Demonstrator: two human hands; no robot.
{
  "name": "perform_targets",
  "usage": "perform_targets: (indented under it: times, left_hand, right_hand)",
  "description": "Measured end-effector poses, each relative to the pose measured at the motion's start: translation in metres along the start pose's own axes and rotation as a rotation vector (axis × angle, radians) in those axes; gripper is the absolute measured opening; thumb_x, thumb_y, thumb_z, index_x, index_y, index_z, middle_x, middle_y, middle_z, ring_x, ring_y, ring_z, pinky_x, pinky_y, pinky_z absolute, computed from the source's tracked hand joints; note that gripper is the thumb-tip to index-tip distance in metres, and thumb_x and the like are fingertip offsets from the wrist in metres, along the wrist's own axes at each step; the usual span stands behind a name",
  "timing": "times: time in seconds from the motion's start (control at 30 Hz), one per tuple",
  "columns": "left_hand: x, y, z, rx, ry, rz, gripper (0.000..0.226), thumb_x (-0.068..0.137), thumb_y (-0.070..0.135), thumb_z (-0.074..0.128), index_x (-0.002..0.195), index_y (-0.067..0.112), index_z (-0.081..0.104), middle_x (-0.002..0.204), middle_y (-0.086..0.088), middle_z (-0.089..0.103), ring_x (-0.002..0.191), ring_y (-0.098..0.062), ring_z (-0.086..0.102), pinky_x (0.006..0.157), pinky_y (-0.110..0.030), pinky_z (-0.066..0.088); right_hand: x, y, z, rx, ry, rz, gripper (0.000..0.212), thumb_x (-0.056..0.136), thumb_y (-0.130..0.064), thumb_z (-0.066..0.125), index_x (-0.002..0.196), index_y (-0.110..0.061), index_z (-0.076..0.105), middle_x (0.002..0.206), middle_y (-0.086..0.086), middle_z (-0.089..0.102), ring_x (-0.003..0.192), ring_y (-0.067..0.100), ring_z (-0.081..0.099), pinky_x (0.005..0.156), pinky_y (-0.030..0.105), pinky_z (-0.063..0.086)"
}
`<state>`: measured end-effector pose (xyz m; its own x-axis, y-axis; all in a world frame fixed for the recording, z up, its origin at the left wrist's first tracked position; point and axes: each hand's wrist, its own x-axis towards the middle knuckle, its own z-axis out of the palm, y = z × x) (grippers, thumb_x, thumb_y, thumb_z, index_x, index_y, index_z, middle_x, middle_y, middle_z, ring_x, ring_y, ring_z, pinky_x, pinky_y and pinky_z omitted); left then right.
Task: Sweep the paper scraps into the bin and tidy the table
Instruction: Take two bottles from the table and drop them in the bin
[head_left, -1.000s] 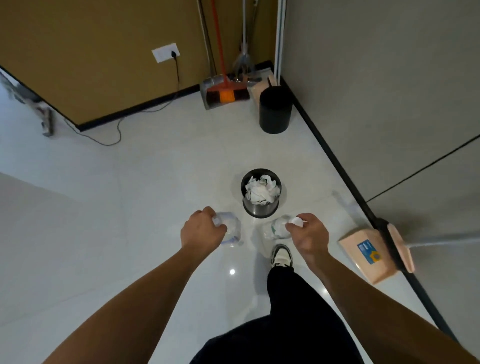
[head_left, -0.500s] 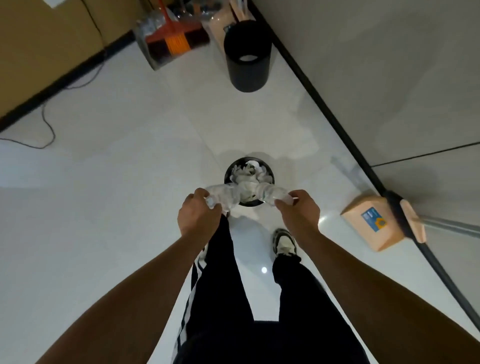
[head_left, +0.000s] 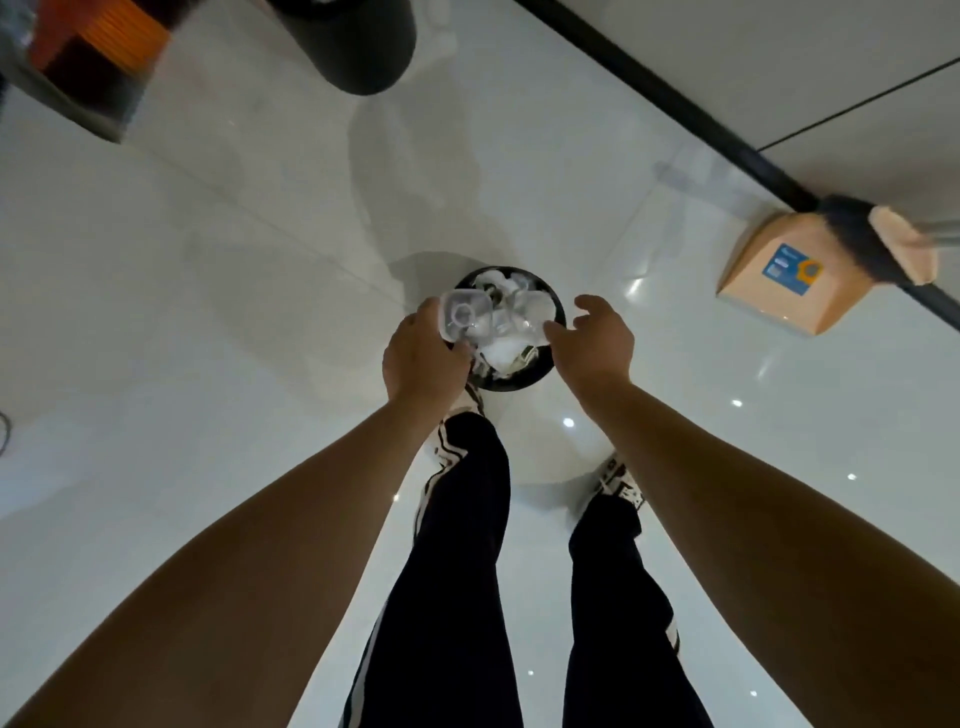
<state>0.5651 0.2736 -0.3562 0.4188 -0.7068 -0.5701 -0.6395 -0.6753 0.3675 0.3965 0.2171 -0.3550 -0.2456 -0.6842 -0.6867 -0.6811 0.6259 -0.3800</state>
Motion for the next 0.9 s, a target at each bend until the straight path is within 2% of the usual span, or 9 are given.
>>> perform_targets:
  times: [0.07,0.17,0.3,0.37,0.43,0.53,0.63,0.7,0.9]
  left_hand:
    - [-0.002,0.002,-0.009,-0.002,-0.01,0.029,0.045,0.083,0.028,0.067,0.125,0.017,0.052,0.116,-0.008,0.064,0.107,-0.03,0.059,0.078,-0.029,0.036]
    - [-0.014,0.009,-0.027,0.021,-0.029,0.072,0.054,0.084,0.03,0.068,0.133,0.015,0.05,0.123,-0.01,0.063,0.113,-0.03,0.057,0.085,-0.033,0.043]
    - [-0.04,0.035,-0.048,0.065,-0.005,0.155,0.045,0.084,0.03,0.068,0.123,0.015,0.054,0.118,-0.009,0.064,0.108,-0.029,0.059,0.077,-0.028,0.036]
    - [-0.058,0.056,-0.055,0.086,-0.005,0.191,0.047,0.085,0.031,0.067,0.127,0.017,0.053,0.121,-0.007,0.062,0.111,-0.027,0.058,0.078,-0.028,0.036]
    - [-0.082,0.083,-0.059,0.119,-0.027,0.249,0.05,0.086,0.033,0.066,0.131,0.021,0.051,0.122,-0.005,0.061,0.112,-0.025,0.057,0.079,-0.027,0.039]
    - [-0.128,0.134,-0.058,0.136,-0.051,0.347,0.047,0.085,0.036,0.068,0.129,0.023,0.053,0.119,-0.004,0.059,0.111,-0.025,0.057,0.079,-0.025,0.038]
    - [-0.182,0.193,-0.045,0.128,-0.057,0.471,0.055,0.086,0.037,0.068,0.136,0.021,0.051,0.131,-0.005,0.056,0.117,-0.024,0.053,0.092,-0.027,0.04]
    - [-0.22,0.229,-0.03,0.132,-0.075,0.548,0.056,0.087,0.038,0.066,0.138,0.022,0.049,0.136,-0.005,0.052,0.122,-0.024,0.05,0.098,-0.03,0.039]
    - [-0.3,0.279,0.009,0.19,-0.113,0.725,0.058,0.085,0.036,0.068,0.138,0.022,0.049,0.135,-0.006,0.053,0.12,-0.025,0.052,0.096,-0.031,0.042]
  right_hand:
    - [-0.002,-0.004,-0.003,0.044,0.033,0.042,0.031,0.084,-0.026,0.067,0.114,-0.023,0.061,0.078,-0.017,0.053,0.085,0.014,0.059,0.07,0.017,0.04]
    - [-0.014,-0.003,-0.018,0.072,0.058,0.068,0.046,0.087,-0.031,0.066,0.13,-0.018,0.059,0.091,-0.008,0.064,0.079,0.009,0.053,0.072,0.017,0.038]
    - [-0.045,0.007,-0.056,0.134,0.07,0.079,0.051,0.087,-0.032,0.069,0.134,-0.017,0.057,0.073,-0.021,0.047,0.079,0.008,0.053,0.075,0.018,0.039]
    - [-0.064,0.017,-0.08,0.177,0.085,0.082,0.051,0.086,-0.028,0.069,0.134,-0.017,0.057,0.072,-0.019,0.048,0.072,0.005,0.054,0.07,0.014,0.04]
    - [-0.087,0.032,-0.109,0.224,0.101,0.078,0.051,0.086,-0.026,0.068,0.135,-0.017,0.056,0.084,-0.011,0.064,0.076,0.004,0.059,0.068,0.011,0.04]
    - [-0.123,0.066,-0.16,0.281,0.137,0.062,0.053,0.087,-0.028,0.067,0.137,-0.016,0.054,0.124,0.007,0.065,0.109,0.019,0.062,0.086,0.022,0.045]
    - [-0.157,0.111,-0.22,0.355,0.216,0.056,0.053,0.087,-0.028,0.066,0.137,-0.015,0.054,0.127,0.009,0.063,0.114,0.023,0.06,0.097,0.032,0.049]
    - [-0.177,0.147,-0.258,0.398,0.289,0.07,0.053,0.087,-0.028,0.066,0.137,-0.014,0.054,0.127,0.009,0.064,0.113,0.024,0.061,0.097,0.033,0.049]
    - [-0.217,0.24,-0.325,0.469,0.408,0.128,0.052,0.087,-0.031,0.064,0.136,-0.014,0.055,0.126,0.01,0.065,0.108,0.026,0.064,0.096,0.038,0.05]
